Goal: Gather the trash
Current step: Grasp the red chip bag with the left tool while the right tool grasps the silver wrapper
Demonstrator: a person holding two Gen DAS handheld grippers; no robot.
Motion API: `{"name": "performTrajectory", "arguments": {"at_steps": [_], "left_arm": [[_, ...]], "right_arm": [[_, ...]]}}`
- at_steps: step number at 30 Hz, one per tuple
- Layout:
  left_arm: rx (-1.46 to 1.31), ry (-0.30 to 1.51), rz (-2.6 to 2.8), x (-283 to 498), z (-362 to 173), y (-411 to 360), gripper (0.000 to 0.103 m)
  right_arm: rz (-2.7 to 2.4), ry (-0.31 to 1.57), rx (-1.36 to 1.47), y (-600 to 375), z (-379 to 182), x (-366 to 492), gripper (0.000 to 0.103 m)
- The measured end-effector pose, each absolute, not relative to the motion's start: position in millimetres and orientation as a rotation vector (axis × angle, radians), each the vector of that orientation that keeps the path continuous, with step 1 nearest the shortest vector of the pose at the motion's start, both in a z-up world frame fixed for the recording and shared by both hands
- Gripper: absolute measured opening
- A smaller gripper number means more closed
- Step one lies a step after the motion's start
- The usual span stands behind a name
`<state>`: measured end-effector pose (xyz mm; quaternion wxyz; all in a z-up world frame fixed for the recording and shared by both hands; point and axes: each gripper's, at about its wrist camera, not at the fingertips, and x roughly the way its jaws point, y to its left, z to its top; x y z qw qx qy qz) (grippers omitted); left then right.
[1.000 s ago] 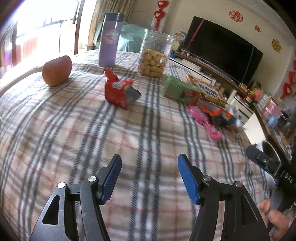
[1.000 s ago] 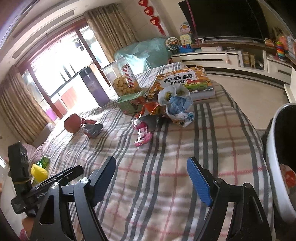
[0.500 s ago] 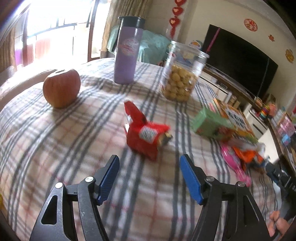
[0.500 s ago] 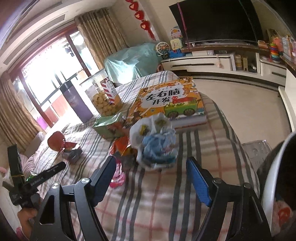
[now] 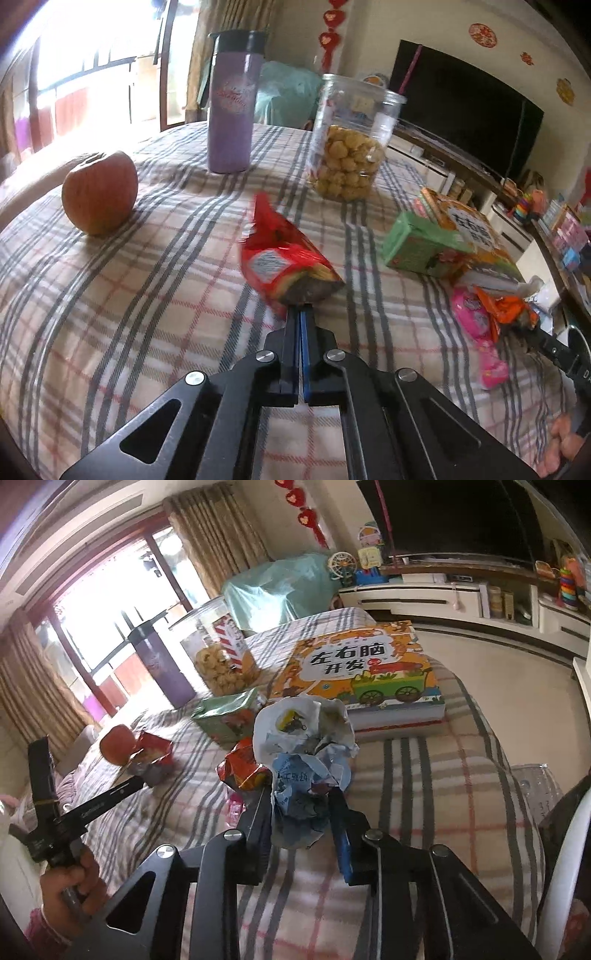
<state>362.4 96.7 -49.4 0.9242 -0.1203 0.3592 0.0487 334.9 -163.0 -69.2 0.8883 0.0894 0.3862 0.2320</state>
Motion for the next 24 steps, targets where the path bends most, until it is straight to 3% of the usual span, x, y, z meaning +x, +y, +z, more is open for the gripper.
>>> {"name": "performTrajectory", "arguments": {"at_steps": [8, 10, 12, 14, 18, 21, 22, 23, 24], "left_arm": [[-0.235, 0.725, 0.060, 328, -44, 84, 0.000], [-0.271, 0.747, 0.077, 330, -43, 93, 0.007], [-0.311, 0.745, 0.094, 330, -42, 99, 0.029], [-0.307, 0.730, 0.127, 334, -40, 103, 0.038], [-0.279, 0.756, 0.165, 358, -48, 105, 0.044], [-0.282, 0.786, 0.181, 378, -56, 107, 0.038], [-0.290, 0.787, 0.175, 382, -58, 108, 0.027], [-0.296, 0.789, 0.164, 385, -58, 109, 0.003], [-0.297, 0.789, 0.160, 389, -58, 109, 0.001]], "right_arm": [[0.529, 0.813, 0.186, -167, -66, 301, 0.028], [0.527, 0.815, 0.197, -170, -65, 295, 0.028], [0.523, 0.815, 0.220, -175, -65, 289, 0.028], [0.519, 0.810, 0.240, -179, -65, 282, 0.028], [0.504, 0.808, 0.272, -186, -66, 274, 0.028], [0.502, 0.813, 0.282, -187, -68, 273, 0.028], [0.502, 0.815, 0.284, -188, -69, 272, 0.028], [0.502, 0.816, 0.287, -188, -69, 272, 0.028], [0.502, 0.817, 0.290, -189, -69, 272, 0.028]]}}
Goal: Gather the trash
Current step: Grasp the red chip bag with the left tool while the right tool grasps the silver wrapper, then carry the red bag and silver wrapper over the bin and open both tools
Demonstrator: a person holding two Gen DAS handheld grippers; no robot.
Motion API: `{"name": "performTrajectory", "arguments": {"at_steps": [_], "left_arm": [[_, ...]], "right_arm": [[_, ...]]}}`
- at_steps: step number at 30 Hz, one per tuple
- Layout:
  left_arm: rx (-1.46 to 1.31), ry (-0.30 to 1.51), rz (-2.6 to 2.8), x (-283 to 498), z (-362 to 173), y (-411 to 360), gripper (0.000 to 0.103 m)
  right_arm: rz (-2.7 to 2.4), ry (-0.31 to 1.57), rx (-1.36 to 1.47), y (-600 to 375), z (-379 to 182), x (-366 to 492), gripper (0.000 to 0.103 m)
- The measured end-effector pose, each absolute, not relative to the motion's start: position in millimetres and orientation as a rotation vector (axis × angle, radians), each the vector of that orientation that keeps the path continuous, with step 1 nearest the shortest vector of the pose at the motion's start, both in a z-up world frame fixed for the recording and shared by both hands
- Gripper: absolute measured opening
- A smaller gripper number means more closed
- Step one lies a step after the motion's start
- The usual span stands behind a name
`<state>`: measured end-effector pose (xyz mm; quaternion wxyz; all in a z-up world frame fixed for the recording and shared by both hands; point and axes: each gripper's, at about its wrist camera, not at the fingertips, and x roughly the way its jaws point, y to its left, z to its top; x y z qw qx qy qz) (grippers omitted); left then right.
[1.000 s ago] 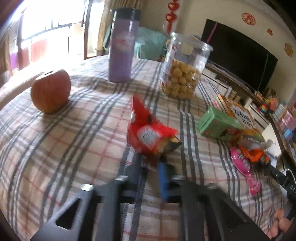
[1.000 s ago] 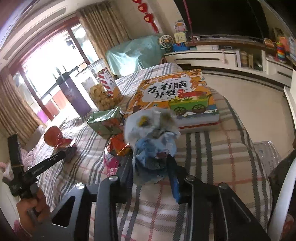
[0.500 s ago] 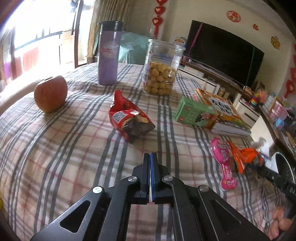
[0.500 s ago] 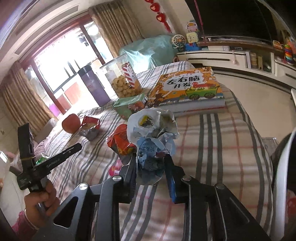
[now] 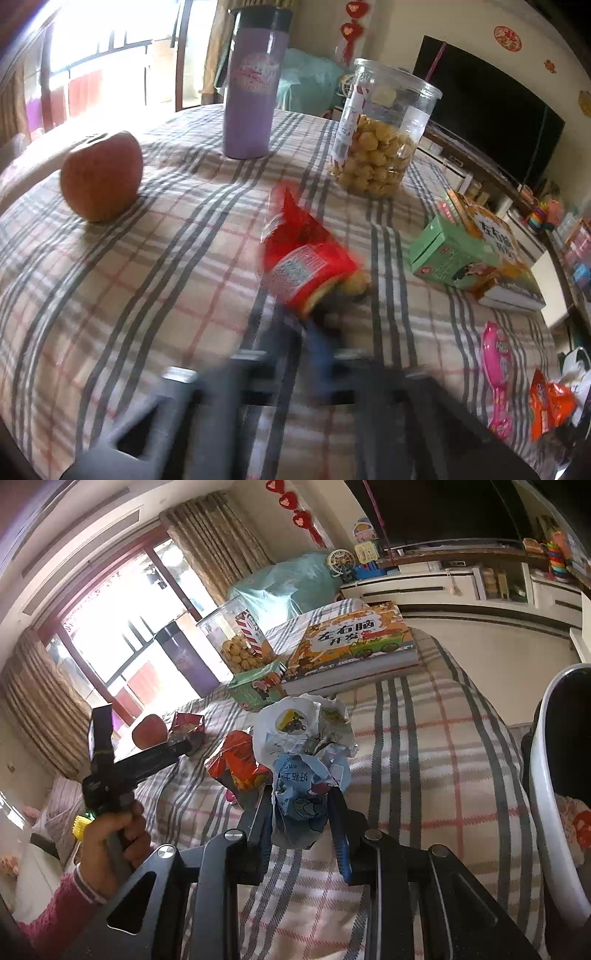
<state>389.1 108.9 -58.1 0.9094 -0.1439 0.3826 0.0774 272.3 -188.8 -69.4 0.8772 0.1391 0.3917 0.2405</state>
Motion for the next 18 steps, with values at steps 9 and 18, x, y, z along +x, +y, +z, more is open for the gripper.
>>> {"name": "performTrajectory", "arguments": {"at_steps": [9, 18], "left_arm": [[-0.264, 0.751, 0.091, 348, -51, 84, 0.000], [-0.296, 0.740, -0.010, 273, -36, 61, 0.000]], "right_arm": [[0.515, 0.827, 0.268, -195, -68, 256, 0.028], [0.508, 0.848, 0.225, -210, -69, 230, 0.065]]}}
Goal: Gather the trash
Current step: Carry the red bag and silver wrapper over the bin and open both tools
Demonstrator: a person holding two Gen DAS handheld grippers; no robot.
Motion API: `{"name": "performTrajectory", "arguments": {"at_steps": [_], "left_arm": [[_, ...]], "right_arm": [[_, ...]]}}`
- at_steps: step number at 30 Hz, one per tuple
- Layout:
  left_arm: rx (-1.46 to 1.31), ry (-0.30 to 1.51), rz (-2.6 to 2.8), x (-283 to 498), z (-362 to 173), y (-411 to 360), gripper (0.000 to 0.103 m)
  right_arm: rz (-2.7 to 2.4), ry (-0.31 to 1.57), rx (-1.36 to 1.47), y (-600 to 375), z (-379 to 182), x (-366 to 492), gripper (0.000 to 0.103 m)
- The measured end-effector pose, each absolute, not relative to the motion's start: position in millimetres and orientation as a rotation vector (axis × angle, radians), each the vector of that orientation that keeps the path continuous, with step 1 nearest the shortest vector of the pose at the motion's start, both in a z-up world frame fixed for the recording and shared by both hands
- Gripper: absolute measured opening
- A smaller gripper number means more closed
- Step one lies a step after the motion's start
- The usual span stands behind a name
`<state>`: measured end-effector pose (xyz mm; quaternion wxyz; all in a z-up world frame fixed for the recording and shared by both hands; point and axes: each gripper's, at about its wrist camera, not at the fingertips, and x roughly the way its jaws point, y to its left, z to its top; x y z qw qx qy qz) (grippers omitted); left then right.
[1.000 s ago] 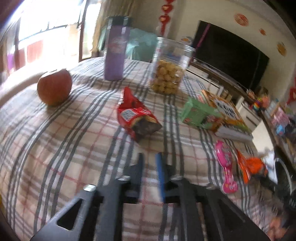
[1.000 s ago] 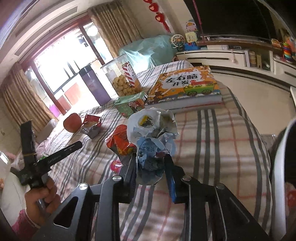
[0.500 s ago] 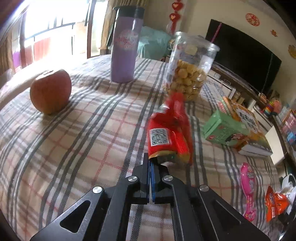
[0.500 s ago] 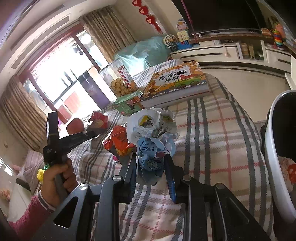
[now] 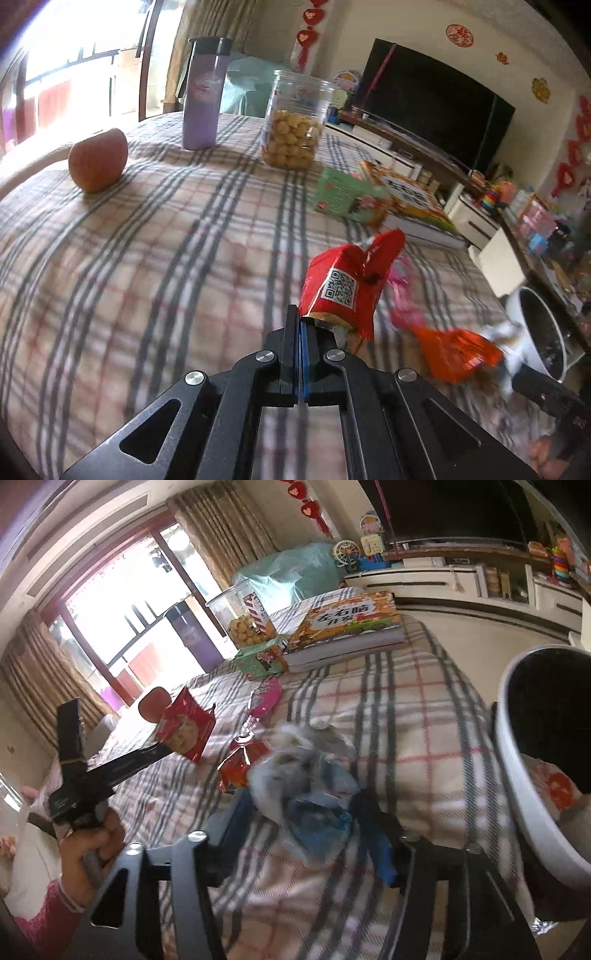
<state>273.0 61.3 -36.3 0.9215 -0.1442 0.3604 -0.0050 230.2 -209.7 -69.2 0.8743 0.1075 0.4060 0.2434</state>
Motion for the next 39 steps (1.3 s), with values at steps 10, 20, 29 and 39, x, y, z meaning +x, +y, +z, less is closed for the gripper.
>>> {"name": "performTrajectory", "arguments": {"at_steps": [10, 20, 29, 39], "left_arm": [[-0.302, 0.756, -0.056, 219, -27, 41, 0.000], [-0.289, 0.768, -0.130, 182, -15, 11, 0.000], [-0.255, 0.771, -0.234, 176, -3, -32, 0.000], [-0.202, 0.767, -0.335, 191, 4, -82, 0.000]], "right_arm": [[0.497, 0.850, 0.242, -201, -76, 238, 0.050], [0.477, 0.820, 0.246, -221, -67, 212, 0.016], [0.434, 0.767, 0.278, -260, -49, 188, 0.016], [0.346, 0.712, 0.329, -317, -36, 168, 0.016]]}}
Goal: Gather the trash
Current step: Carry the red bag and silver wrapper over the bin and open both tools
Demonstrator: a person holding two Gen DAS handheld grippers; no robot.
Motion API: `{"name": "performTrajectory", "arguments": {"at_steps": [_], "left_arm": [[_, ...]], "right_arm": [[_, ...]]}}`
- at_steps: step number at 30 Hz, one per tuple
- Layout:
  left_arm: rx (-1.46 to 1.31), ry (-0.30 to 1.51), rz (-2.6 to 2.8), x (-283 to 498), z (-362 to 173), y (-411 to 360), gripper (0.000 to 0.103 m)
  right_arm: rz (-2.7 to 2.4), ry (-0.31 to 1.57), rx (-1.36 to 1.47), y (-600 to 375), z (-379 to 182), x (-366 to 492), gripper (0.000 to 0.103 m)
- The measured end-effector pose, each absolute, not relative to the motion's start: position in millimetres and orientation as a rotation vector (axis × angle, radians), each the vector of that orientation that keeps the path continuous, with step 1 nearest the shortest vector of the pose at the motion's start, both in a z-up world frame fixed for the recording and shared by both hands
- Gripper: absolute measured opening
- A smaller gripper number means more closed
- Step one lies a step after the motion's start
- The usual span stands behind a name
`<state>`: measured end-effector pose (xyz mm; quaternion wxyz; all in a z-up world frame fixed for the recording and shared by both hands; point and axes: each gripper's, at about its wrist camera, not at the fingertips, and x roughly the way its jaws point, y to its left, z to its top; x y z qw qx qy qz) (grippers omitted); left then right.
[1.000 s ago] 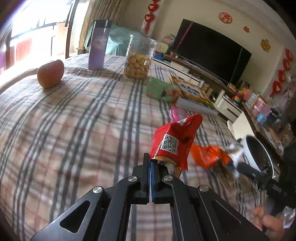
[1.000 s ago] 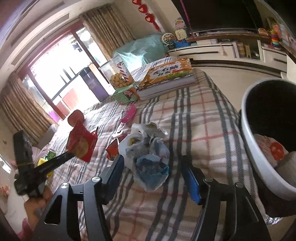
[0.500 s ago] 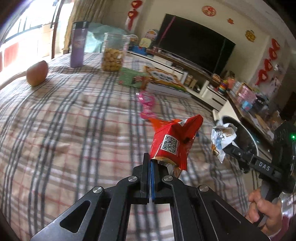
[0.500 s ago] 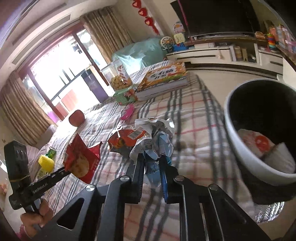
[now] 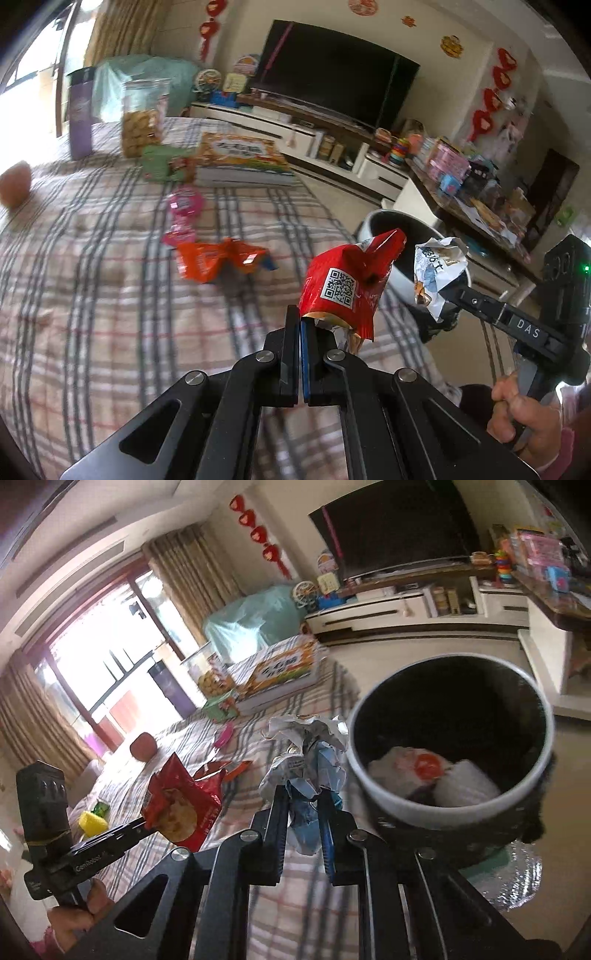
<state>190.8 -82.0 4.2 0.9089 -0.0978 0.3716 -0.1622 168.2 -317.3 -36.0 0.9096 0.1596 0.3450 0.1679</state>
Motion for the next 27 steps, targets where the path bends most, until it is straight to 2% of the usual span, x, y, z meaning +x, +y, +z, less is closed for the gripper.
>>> {"name": "performTrajectory", "arguments": {"at_steps": [27], "left_arm": [[-0.093, 0.757, -0.440, 251, 6, -178, 0.000]], "right_arm": [[0.200, 0.677, 0.378, -393, -30, 177, 0.016]]}}
